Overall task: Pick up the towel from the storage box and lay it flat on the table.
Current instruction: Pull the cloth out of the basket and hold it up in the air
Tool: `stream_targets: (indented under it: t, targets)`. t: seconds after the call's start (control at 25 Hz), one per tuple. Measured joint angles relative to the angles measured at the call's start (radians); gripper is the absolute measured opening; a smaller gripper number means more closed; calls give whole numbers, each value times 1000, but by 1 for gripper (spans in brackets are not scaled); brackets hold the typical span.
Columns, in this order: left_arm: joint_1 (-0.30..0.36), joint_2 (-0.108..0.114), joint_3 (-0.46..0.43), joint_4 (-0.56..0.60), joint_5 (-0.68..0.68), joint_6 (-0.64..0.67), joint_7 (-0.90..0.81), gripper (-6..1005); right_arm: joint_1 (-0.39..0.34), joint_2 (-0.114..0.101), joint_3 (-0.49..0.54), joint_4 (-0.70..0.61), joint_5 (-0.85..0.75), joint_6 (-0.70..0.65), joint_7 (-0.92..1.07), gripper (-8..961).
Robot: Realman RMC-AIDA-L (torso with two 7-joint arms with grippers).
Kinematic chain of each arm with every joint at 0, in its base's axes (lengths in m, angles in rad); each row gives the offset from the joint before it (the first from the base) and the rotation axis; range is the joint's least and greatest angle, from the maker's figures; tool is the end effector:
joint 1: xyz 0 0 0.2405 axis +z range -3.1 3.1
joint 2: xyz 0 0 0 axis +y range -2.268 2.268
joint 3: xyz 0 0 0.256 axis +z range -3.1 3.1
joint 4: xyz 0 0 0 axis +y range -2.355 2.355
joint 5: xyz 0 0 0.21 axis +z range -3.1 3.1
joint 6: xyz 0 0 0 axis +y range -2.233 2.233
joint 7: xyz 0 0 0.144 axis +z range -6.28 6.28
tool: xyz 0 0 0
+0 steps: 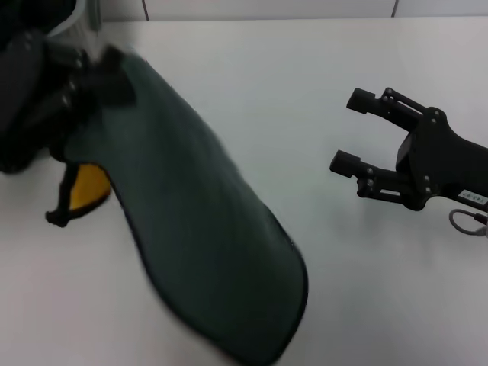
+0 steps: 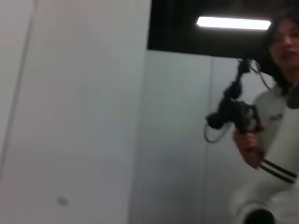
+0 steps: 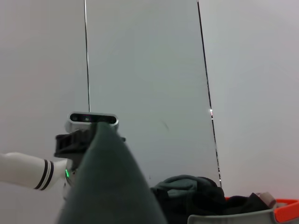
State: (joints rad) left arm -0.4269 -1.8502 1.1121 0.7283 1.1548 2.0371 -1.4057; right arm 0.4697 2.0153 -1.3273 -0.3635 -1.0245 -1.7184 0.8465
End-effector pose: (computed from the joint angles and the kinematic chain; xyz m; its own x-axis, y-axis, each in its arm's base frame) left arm -0.2053 0.2841 0.1058 0.5575 0.0648 0.8277 0.0284 -0.9979 0.0590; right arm 0.2211 0.2935 -0.0111 0.5447 0.0583 -0.8366 -0.2059 -0.9577 -0.2009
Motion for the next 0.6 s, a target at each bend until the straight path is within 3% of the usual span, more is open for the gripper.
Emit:
stream_targets:
  t: [0.12, 0.24, 0.28, 0.32, 0.48, 0.6]
  targets:
    - [6, 27, 74, 71, 40, 1, -60, 13, -8, -2, -1, 2, -2, -2, -14, 846]
    - [-23, 59, 130, 95, 170, -3, -144, 14, -12, -2, -5, 10, -10, 0, -23, 846]
    - [-37, 60, 120, 92, 236, -4, -183, 14, -12, -2, -6, 12, -17, 0, -22, 846]
    - [-50, 55, 97, 88, 314, -6, -221, 14, -11, -1, -6, 14, -24, 2, -21, 845]
    - [-78, -10, -76, 91, 560, -7, -260, 14, -9, -2, -6, 15, -40, 7, -15, 845]
    - [-82, -38, -137, 96, 615, -7, -242, 15, -9, -2, -5, 15, -41, 4, -14, 844]
